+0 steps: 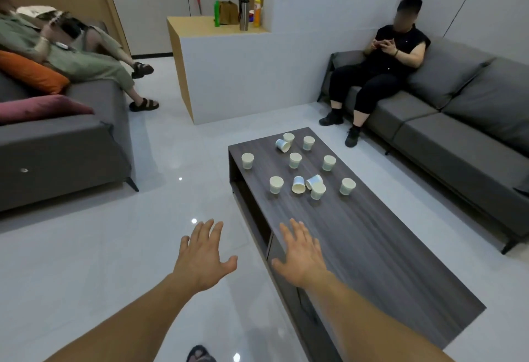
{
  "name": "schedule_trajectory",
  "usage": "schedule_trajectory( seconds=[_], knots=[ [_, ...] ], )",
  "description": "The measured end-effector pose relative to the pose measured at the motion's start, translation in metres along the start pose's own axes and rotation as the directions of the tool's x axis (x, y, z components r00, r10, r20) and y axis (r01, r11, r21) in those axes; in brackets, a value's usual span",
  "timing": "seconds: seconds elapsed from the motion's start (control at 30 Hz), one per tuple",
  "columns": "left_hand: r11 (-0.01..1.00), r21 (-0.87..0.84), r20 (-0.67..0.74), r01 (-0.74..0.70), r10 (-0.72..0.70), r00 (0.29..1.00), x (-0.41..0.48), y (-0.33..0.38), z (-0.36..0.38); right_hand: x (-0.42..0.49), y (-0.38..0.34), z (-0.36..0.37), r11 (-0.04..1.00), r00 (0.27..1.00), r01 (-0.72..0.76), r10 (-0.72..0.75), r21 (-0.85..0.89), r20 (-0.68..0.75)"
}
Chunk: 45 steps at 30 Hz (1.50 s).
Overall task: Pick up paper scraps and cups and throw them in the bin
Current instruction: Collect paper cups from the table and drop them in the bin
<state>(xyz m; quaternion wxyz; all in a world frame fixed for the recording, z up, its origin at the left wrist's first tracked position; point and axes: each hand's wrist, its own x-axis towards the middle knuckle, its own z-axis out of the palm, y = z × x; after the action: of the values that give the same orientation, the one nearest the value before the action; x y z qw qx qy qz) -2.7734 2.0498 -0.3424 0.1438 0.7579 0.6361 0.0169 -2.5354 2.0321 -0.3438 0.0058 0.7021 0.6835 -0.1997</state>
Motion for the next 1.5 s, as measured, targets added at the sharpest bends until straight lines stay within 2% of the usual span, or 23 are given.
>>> schedule_trajectory(
  seconds=[0.17, 0.37, 0.57, 0.7, 0.97, 1.27, 1.4, 1.5],
  knots=[
    [0.998, -0.006, 0.072, -0.056, 0.056, 0.996, 0.090, -0.014, -0.002, 0.076, 0.004, -0.012, 0.997, 0.996, -0.077, 0.077, -0.005, 0.040],
    [0.986, -0.019, 0.108, -0.163, 0.164, 0.980, 0.209, -0.022, -0.020, 0.166, 0.005, -0.034, 0.980, 0.980, -0.198, 0.198, 0.024, 0.015],
    [0.978, -0.021, 0.154, -0.210, 0.210, 0.965, 0.287, -0.018, -0.025, 0.231, 0.014, -0.044, 0.967, 0.968, -0.246, 0.242, 0.070, 0.068],
    [0.983, -0.031, 0.191, -0.183, 0.185, 0.964, 0.339, -0.013, -0.014, 0.292, 0.034, -0.046, 0.964, 0.965, -0.247, 0.236, 0.098, 0.112],
    [0.997, -0.062, 0.333, -0.038, 0.056, 0.941, 0.435, -0.006, 0.035, 0.443, 0.087, -0.022, 0.989, 0.967, -0.143, 0.131, 0.038, 0.218],
    [0.984, -0.169, 0.429, 0.049, 0.028, 0.903, 0.512, 0.003, 0.140, 0.556, 0.127, 0.075, 0.997, 0.924, -0.074, 0.072, -0.011, 0.374],
    [0.974, -0.223, 0.439, 0.028, 0.075, 0.895, 0.538, -0.001, 0.170, 0.568, 0.132, 0.099, 0.982, 0.940, -0.149, 0.103, 0.119, 0.325],
    [0.962, -0.270, 0.467, 0.028, 0.105, 0.878, 0.554, 0.006, 0.181, 0.568, 0.137, 0.096, 0.908, 0.950, -0.271, 0.198, 0.319, 0.243]
  ],
)
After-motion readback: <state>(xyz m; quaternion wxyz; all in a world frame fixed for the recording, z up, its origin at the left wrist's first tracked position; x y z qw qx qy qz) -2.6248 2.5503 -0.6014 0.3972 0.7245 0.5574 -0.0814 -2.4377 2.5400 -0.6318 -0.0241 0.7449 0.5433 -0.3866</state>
